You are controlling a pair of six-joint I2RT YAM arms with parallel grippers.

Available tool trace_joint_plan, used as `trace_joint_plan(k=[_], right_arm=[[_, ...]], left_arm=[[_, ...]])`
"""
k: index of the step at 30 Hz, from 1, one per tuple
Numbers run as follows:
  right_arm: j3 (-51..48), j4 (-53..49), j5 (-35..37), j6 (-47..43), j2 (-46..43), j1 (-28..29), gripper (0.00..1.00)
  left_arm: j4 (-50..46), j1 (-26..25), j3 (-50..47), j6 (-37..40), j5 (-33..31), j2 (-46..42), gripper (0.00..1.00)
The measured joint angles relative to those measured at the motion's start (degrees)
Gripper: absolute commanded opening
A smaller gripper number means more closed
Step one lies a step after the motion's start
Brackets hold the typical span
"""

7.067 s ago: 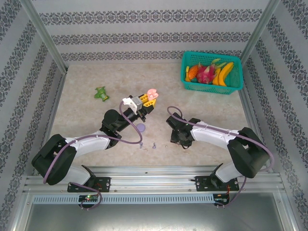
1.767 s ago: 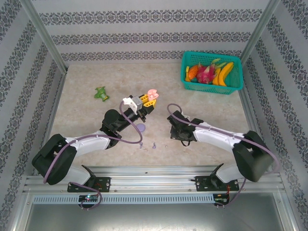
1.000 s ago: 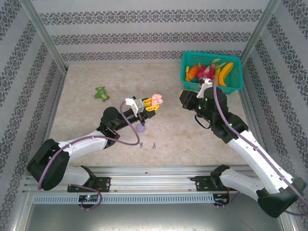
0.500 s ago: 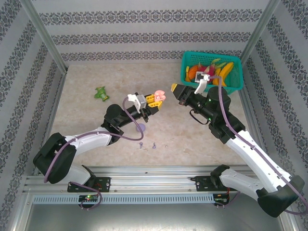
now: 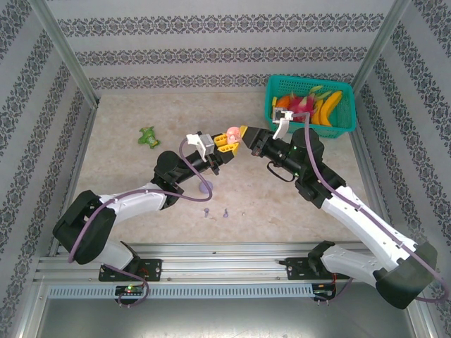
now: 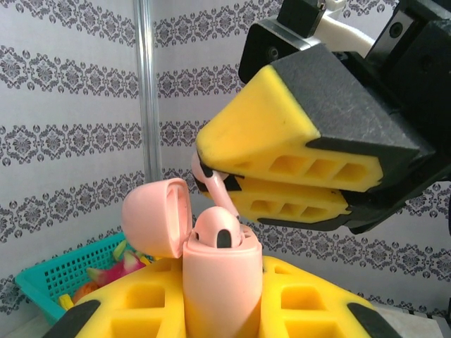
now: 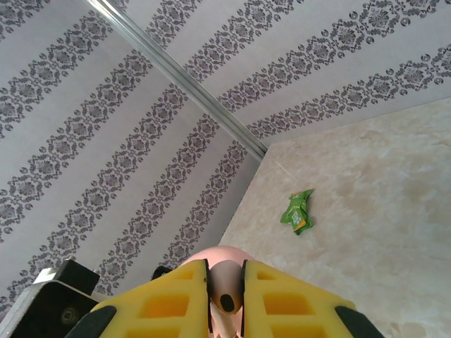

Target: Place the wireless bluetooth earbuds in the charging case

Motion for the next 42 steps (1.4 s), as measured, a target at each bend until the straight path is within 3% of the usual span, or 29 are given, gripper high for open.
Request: trace_joint_plan(k=[16,26,32,42], right_arm=[[-1.4,1.7,0.0,0.7,0.0,0.0,0.12],[-1.4,1.5,-0.3,-3.5,0.0,1.0,0.13],[-1.6,1.0,0.2,-5.1,-0.7,1.5,0.40],[-1.4,-3.6,0.3,-4.4,-3.1,-2.5,0.58]], left_arm=[[0.3,0.0,0.2,-0.1,-0.1,0.2,0.00],[0.3,0.0,0.3,-0.4,-0.3,0.2,0.00],[0.1,0.0,0.3,-0.5,-0.3,0.2,0.00],[0.3,0.0,0.9,-0.5,-0.8,0.2,0.00]])
